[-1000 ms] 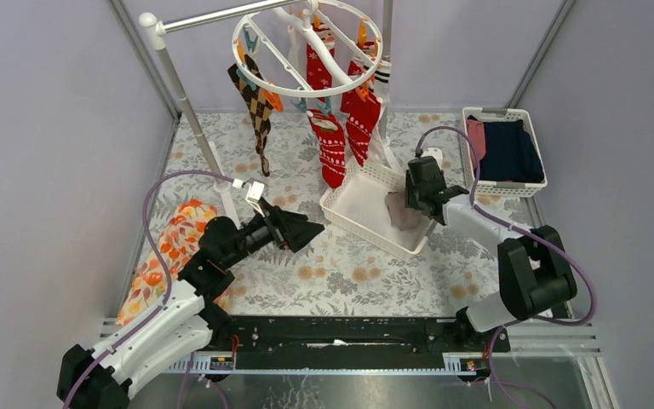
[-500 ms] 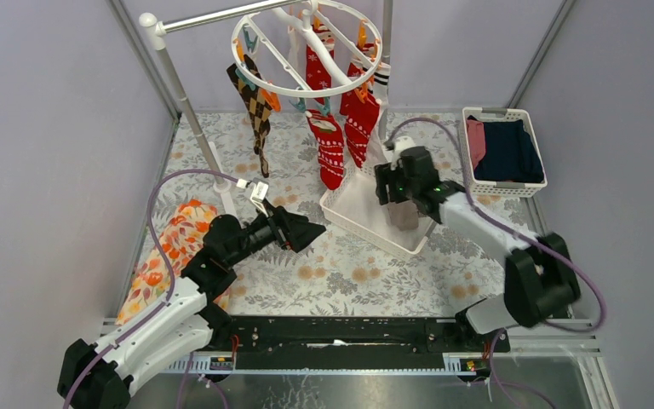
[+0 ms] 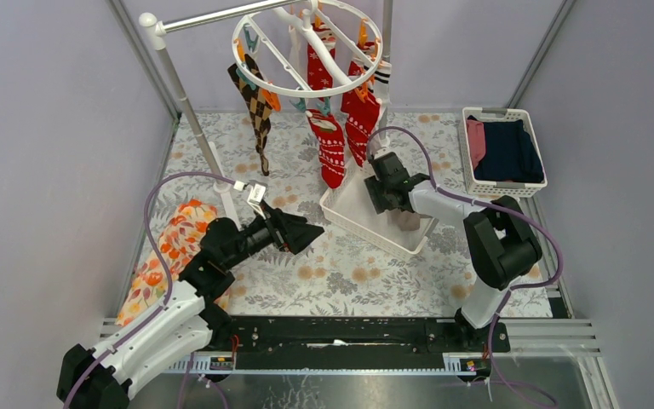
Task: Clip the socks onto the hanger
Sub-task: Pick up the sock from the bin.
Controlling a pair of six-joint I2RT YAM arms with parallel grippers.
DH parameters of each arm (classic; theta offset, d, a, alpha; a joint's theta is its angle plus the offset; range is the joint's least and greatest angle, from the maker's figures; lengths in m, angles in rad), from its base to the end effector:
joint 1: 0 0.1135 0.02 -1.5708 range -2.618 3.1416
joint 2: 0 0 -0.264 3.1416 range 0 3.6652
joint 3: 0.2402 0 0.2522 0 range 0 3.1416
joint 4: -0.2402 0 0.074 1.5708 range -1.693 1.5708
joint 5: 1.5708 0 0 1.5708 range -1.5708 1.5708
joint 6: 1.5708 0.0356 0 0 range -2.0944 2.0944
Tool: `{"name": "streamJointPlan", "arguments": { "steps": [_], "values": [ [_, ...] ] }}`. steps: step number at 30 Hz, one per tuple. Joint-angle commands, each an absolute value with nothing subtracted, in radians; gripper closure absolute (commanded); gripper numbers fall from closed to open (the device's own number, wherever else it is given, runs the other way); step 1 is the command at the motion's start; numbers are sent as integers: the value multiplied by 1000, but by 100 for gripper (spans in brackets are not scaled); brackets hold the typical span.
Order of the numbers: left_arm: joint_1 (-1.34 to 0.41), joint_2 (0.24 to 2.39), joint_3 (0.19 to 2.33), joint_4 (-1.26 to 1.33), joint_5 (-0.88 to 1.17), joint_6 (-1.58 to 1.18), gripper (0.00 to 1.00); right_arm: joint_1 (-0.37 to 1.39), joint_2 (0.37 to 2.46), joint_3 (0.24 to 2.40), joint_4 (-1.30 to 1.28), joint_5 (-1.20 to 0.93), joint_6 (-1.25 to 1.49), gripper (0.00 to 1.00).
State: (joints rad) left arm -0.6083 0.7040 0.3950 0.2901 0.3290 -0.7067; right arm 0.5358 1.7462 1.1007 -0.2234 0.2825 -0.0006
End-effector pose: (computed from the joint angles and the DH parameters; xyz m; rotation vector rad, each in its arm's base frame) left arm 0.1395 -0.1112 0.2650 0.1954 1.7330 -1.2584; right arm 0.3212 0.1792 0.1914 -0.5140 2.3405 -0.0965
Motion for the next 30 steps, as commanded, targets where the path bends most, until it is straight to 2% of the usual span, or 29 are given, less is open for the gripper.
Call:
{"name": "streamJointPlan", "arguments": {
  "steps": [1, 2, 3, 6, 11, 16, 22, 25, 30],
  "values": [
    [-613, 705, 389, 308, 325, -690, 1, 541, 1697, 1121, -222, 353, -8, 71],
    [-613, 703, 388, 308, 325, -692, 1, 542, 1670, 1108, -204, 350, -6, 87],
    [-613, 701, 388, 309, 325, -693, 1, 542, 1643, 1091, -185, 343, -6, 93],
    [-614, 695, 382, 315, 325, -700, 1, 541, 1593, 1068, -152, 337, -20, 100],
    [-613, 690, 385, 316, 332, -707, 1, 541, 1611, 1092, -184, 327, -12, 100],
    [-614, 672, 377, 334, 331, -723, 1, 540, 1373, 1014, -74, 232, 47, 100],
    [-614, 744, 325, 604, 379, -880, 1, 533, 1163, 1044, -54, 160, 67, 100],
    [-614, 823, 320, 728, 372, -980, 3, 527, 1151, 1066, -68, 143, 66, 100],
    [-615, 952, 371, 790, 333, -1040, 4, 523, 1149, 1042, -39, 89, 90, 100]
  ]
}}
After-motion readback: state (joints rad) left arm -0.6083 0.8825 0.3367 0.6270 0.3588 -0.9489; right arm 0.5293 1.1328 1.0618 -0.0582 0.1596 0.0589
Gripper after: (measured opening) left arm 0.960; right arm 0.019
